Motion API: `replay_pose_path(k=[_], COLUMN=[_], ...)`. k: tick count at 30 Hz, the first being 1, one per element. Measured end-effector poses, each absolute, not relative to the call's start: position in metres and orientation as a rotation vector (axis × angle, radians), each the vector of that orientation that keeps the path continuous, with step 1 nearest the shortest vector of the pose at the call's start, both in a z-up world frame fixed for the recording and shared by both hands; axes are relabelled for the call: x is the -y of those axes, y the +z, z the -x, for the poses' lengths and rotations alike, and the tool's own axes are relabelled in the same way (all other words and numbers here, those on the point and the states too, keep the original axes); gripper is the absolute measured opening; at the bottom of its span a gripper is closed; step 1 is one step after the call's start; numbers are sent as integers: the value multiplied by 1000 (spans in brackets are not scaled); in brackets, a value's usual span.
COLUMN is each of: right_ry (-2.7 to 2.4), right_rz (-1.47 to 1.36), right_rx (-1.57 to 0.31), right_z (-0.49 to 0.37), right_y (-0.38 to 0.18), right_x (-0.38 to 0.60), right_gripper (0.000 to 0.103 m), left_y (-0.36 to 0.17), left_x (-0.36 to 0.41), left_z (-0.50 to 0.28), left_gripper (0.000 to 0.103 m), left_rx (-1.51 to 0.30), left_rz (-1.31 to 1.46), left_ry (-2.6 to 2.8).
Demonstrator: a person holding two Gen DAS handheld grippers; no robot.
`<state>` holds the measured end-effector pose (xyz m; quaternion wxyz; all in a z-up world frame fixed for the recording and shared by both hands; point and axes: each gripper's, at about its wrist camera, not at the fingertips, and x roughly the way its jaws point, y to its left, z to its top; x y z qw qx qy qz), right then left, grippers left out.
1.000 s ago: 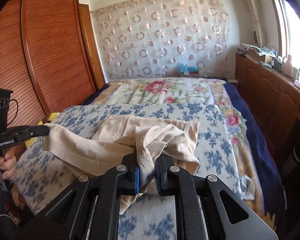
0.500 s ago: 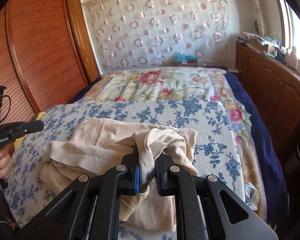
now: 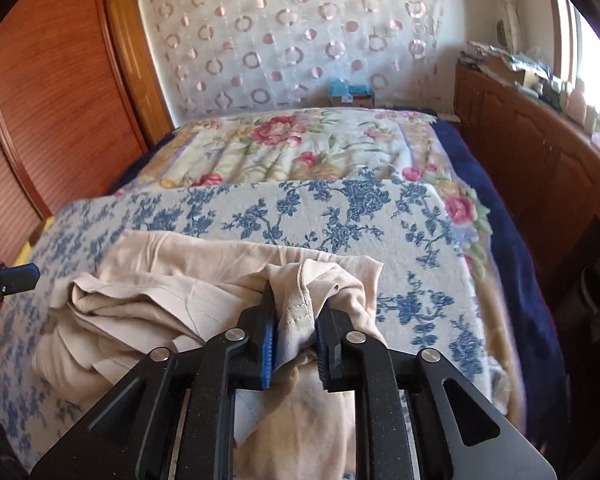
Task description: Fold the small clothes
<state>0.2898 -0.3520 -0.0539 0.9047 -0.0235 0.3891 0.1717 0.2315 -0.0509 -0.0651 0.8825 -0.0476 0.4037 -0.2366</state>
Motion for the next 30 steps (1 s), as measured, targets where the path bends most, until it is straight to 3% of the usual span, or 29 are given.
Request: replay_pose_path(k=[2, 7, 17, 30], right_ry=[345, 341, 415, 542], right_rz=[56, 54, 172, 268], right_rx=[-790, -736, -821, -760], right_z=[-282, -257, -236, -282], right_y=[-46, -25, -50, -54], right_x=[358, 383, 376, 339], right_gripper=[35, 43, 43, 43], left_y=[-72, -86, -97, -84], left_x=[57, 63, 66, 75], left_z=[-228, -219, -228, -281], left_gripper=[10, 11, 11, 11], left_rx=[-869, -916, -944, -911], left_rz=[75, 51, 47, 13], left_ry=[-513, -508, -487, -433])
